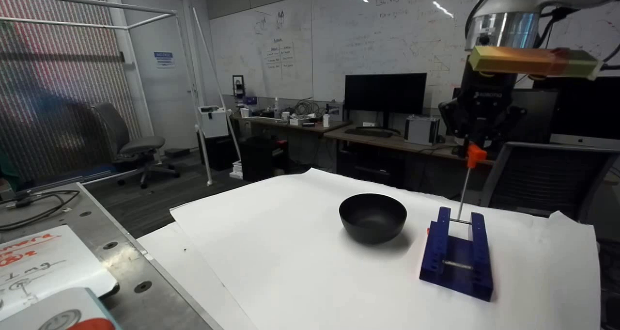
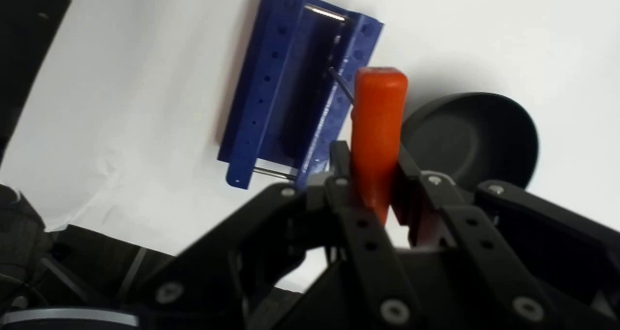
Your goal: Put the orange object in the bowl
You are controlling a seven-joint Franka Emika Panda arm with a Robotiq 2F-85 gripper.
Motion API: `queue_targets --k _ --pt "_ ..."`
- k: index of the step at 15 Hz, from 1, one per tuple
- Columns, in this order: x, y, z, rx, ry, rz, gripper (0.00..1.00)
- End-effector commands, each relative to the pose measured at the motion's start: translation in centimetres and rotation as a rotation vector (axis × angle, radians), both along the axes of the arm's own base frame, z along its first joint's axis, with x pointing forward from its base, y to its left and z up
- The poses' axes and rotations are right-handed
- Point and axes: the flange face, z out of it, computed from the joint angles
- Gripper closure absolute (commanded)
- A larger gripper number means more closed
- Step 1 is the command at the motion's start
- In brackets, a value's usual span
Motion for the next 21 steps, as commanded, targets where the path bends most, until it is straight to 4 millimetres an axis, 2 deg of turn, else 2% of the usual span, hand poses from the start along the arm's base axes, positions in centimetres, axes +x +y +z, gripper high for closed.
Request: queue_targets --k 1,7,11,14,18,19,20,21 --pt "0.5 -0.1 1.4 0.089 -0.174 -0.017 0.89" --pt "2.8 -0.1 -2.5 0.12 -0.476 0.027 0.89" --pt "4.5 1.3 -8.5 0.093 -0.576 0.046 0.89" --pt "6.2 2.5 -12.4 0.079 -0.578 0.052 0.89" --pt "7.9 2.5 -15.5 0.054 -0.572 0.045 0.89" --pt "8.3 2.2 -15.8 0.049 -0.572 0.044 0.86" --pt "8.5 1.8 -16.1 0.042 -0.571 0.041 0.54" --pt "8.8 1.4 -16.4 0.038 -0.568 0.035 0.53"
